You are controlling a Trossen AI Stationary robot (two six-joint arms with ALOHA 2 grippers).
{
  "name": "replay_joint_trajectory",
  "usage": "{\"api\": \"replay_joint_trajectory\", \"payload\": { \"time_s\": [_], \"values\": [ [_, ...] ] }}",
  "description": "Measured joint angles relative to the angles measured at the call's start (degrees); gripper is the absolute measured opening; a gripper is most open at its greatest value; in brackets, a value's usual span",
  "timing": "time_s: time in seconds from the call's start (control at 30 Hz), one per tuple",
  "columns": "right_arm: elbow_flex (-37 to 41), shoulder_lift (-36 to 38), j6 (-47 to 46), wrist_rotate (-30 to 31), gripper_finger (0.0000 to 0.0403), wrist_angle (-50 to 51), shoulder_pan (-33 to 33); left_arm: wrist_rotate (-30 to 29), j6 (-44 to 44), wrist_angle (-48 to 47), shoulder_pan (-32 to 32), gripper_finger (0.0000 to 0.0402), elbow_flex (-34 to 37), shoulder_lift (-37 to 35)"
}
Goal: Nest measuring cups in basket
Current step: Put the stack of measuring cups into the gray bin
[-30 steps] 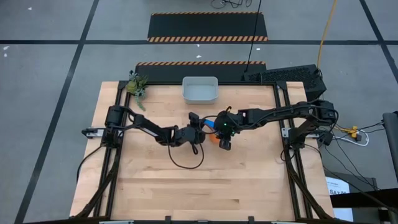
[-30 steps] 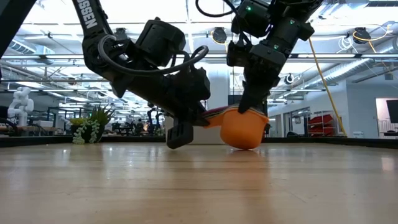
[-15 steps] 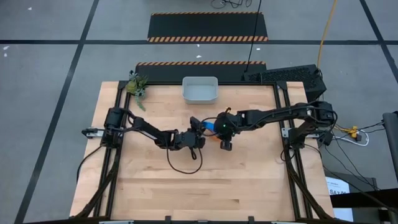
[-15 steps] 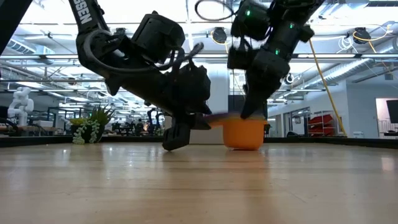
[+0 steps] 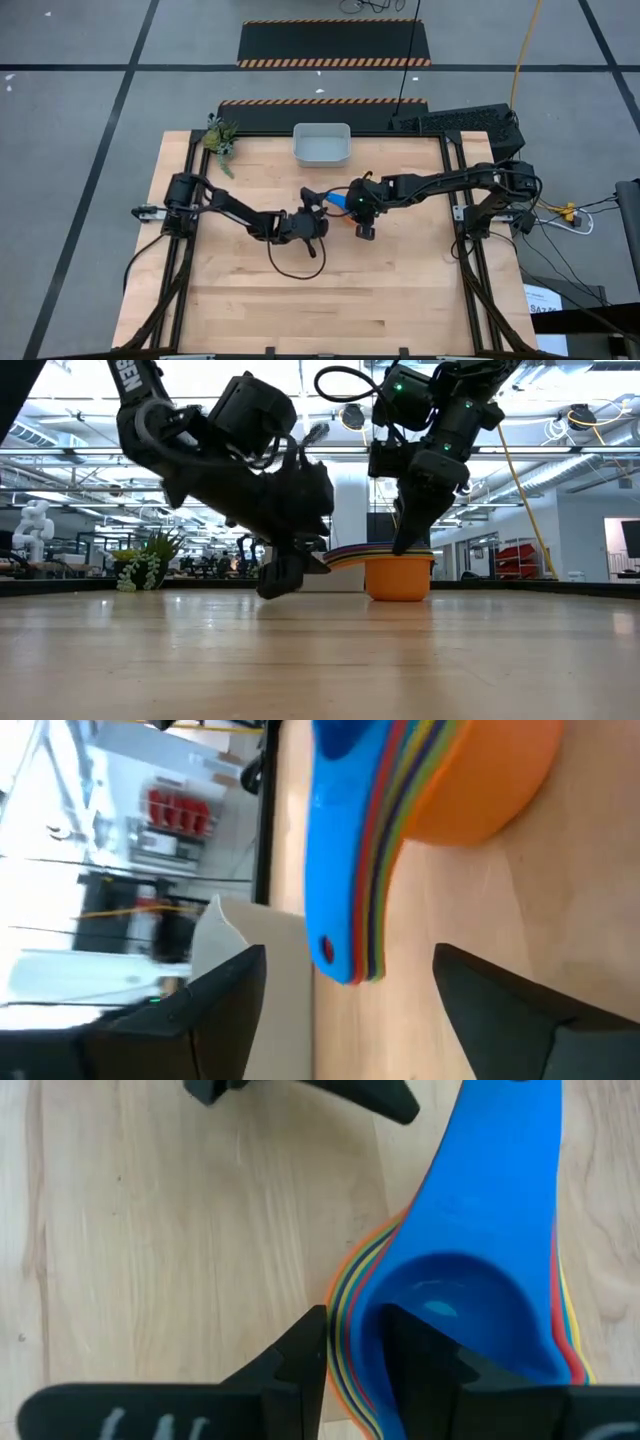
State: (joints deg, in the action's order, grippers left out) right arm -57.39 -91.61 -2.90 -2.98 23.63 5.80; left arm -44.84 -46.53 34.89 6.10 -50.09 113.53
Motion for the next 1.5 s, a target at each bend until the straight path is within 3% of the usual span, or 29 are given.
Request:
{"api": "replay_joint_trajectory", "payload": {
  "time_s": [0.13,0.3,0.43,0.53,0.77,1.03,1.3,1.5],
  "values": [
    [-0.09,0.06,1.22,-0.02,0.009,1.55,0.0,7.24,8.7,-8.37,-1.78,0.0262,0.0,-4.51],
    [-0.14,0.1,2.13,-0.04,0.009,2.96,-0.02,9.01,6.19,-16.34,-4.49,0.0247,0.0,-6.33],
    [-0.17,0.12,2.3,-0.15,0.009,3.44,-0.02,15.2,3.3,-14.67,-6.37,0.0258,0.66,-4.62],
    [-0.21,0.17,2.2,-0.23,0.009,4.04,0.02,15.82,3.09,-10.73,-6.86,0.0277,0.97,-3.5],
    [-0.2,0.17,-0.69,-0.42,0.009,4.13,0.94,12.79,3.7,-1.11,-6.07,0.0308,1.03,-3.21],
    [-0.13,0.15,-4.46,-2.13,0.009,3.45,2.01,12.28,4.22,2.22,-5.28,0.031,1.03,-3.18],
    [-0.09,0.09,-7.53,-3.28,0.009,2.1,2.13,11.75,0.13,5.69,-4.84,0.031,-1.99,2.94],
    [-0.09,0.08,-8.65,-3.3,0.009,1.99,2.12,2.86,-4.49,7.1,-3.24,0.031,-8.89,9.43]
  ]
}}
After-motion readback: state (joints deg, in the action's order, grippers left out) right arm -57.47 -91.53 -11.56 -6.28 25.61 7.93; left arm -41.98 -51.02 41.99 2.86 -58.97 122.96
